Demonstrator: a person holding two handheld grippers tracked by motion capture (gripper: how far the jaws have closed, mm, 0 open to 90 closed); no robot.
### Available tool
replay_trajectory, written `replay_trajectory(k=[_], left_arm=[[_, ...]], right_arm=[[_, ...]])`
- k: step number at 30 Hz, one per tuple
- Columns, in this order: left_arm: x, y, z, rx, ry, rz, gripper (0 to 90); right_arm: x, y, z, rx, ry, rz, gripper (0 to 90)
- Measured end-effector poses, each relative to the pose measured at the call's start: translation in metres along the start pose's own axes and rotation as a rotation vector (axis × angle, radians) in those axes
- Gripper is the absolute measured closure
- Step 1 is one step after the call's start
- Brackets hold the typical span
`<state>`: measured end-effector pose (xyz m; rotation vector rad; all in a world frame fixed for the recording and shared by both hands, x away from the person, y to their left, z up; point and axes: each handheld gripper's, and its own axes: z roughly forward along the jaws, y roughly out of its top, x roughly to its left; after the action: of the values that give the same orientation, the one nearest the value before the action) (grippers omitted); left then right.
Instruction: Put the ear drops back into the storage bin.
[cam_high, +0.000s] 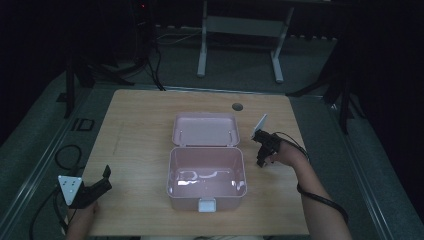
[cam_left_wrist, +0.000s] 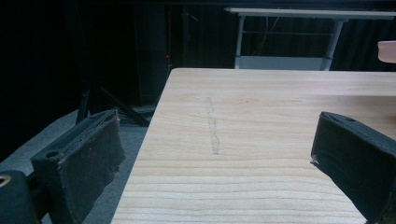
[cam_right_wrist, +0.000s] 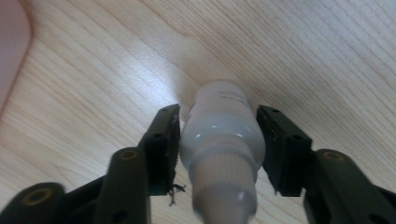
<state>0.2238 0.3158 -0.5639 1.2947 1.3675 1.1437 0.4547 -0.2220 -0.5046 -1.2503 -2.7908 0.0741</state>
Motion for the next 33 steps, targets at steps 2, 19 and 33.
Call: replay_trajectory(k=[2,19,33], left_arm=[[0.000,0.000,0.000,0.000,0.000,0.000,2.4],[0.000,0.000,0.000,0.001,0.002,-0.001,2.4],[0.001,0.000,0.000,0.002,0.009,-0.003,2.4]], right_arm=[[0.000,0.000,0.001,0.007,-0.002,-0.003,55.2],[0.004,0.000,0.001,0.034,-0.027,-0.062,59.3],[0.012,-0.025,-0.001,0.050,-0.050,-0.218,59.3]])
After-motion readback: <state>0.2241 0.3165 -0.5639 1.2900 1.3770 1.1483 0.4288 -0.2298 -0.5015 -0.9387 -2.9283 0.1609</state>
